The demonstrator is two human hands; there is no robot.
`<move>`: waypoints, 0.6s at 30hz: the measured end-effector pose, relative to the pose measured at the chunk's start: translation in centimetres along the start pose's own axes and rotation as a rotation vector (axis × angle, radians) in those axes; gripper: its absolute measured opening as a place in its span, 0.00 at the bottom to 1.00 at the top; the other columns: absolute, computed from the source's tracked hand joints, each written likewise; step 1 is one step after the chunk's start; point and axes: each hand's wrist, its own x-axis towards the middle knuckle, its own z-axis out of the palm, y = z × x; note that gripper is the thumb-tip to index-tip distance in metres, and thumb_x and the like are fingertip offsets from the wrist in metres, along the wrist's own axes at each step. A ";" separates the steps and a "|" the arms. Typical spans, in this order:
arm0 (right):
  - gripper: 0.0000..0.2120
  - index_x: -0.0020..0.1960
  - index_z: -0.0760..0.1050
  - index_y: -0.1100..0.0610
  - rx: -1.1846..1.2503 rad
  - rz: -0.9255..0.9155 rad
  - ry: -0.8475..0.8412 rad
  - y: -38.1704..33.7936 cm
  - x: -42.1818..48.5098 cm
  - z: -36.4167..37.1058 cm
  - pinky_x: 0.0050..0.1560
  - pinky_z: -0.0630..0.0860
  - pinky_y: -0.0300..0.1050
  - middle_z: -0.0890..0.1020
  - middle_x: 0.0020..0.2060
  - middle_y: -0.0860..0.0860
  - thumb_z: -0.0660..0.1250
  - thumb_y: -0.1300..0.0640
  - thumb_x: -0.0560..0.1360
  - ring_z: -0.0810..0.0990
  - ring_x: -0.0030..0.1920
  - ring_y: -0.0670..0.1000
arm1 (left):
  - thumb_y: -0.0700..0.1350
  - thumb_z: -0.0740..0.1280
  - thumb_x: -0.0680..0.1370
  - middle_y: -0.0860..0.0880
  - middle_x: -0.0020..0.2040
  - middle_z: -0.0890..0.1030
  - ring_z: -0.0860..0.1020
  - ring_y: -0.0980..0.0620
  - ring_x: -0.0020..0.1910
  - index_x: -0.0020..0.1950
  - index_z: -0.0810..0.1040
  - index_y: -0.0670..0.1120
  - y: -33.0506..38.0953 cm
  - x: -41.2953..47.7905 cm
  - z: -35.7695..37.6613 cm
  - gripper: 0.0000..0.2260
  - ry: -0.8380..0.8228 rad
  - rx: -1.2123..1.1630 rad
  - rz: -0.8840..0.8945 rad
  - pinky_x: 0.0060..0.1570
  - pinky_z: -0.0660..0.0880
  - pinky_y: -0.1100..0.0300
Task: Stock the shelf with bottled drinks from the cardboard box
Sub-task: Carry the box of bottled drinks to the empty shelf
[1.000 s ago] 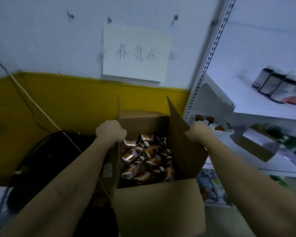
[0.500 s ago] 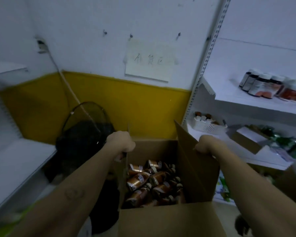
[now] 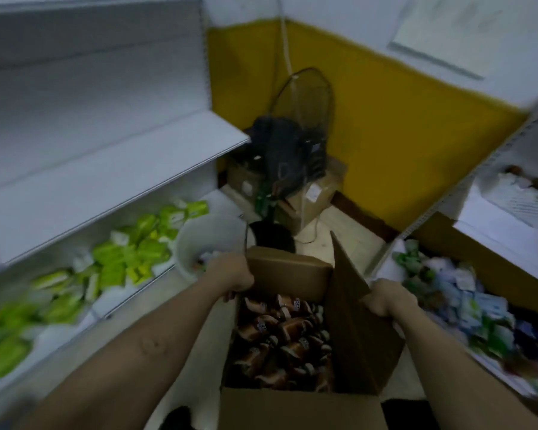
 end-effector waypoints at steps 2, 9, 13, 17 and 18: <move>0.11 0.43 0.75 0.56 -0.033 -0.064 -0.020 -4.0 -0.9 2.2 0.48 0.77 0.48 0.81 0.47 0.55 0.64 0.48 0.75 0.80 0.47 0.55 | 0.41 0.57 0.72 0.44 0.32 0.84 0.83 0.49 0.29 0.40 0.81 0.38 -4.8 -2.2 1.6 0.13 -0.028 -0.089 -0.075 0.40 0.82 0.55; 0.17 0.53 0.77 0.61 -0.131 -0.261 -0.049 -18.6 -5.5 9.8 0.49 0.81 0.53 0.82 0.49 0.58 0.61 0.47 0.78 0.82 0.46 0.57 | 0.46 0.59 0.70 0.52 0.17 0.76 0.81 0.54 0.26 0.27 0.77 0.44 -22.4 -10.9 7.3 0.15 0.068 -0.289 -0.341 0.33 0.75 0.63; 0.19 0.50 0.77 0.61 -0.136 -0.297 0.025 -25.9 -9.1 13.6 0.47 0.78 0.50 0.81 0.47 0.59 0.59 0.45 0.79 0.80 0.48 0.58 | 0.45 0.59 0.74 0.46 0.29 0.81 0.83 0.47 0.36 0.32 0.77 0.40 -30.8 -14.6 8.5 0.15 0.233 -0.323 -0.378 0.41 0.79 0.58; 0.20 0.42 0.76 0.59 -0.053 -0.289 0.078 -30.7 -12.5 16.3 0.40 0.72 0.46 0.78 0.37 0.55 0.59 0.44 0.78 0.79 0.42 0.56 | 0.49 0.62 0.76 0.41 0.41 0.82 0.82 0.42 0.43 0.36 0.73 0.41 -36.4 -16.5 6.2 0.13 0.343 -0.226 -0.334 0.45 0.79 0.52; 0.20 0.40 0.75 0.59 -0.017 -0.280 0.083 -31.5 -13.1 16.7 0.39 0.71 0.45 0.77 0.36 0.55 0.59 0.44 0.78 0.78 0.40 0.56 | 0.50 0.63 0.75 0.42 0.38 0.81 0.81 0.43 0.43 0.34 0.72 0.41 -37.6 -16.7 5.1 0.14 0.353 -0.204 -0.321 0.43 0.79 0.53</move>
